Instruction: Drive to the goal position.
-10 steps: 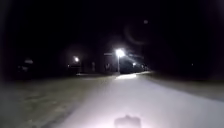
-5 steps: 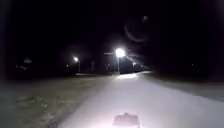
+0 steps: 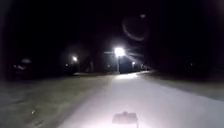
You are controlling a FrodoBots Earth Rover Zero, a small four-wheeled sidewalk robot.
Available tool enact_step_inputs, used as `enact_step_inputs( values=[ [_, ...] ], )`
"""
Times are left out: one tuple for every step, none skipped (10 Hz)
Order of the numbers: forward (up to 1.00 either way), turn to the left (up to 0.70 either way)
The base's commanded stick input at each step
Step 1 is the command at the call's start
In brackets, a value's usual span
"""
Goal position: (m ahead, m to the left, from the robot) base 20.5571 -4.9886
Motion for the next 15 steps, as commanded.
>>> enact_step_inputs(
  values=[
    [0.7, 0.0],
    [0.7, 0.0],
    [0.7, 0.0],
    [0.7, 0.0],
    [0.7, 0.0],
    [0.7, 0.0],
    [0.7, 0.0],
    [0.7, 0.0],
    [0.7, 0.0],
    [0.7, 0.0],
    [0.7, 0.0],
    [0.7, 0.0],
    [0.7, 0.0],
    [0.7, 0.0],
    [0.7, 0.0]
  ],
)
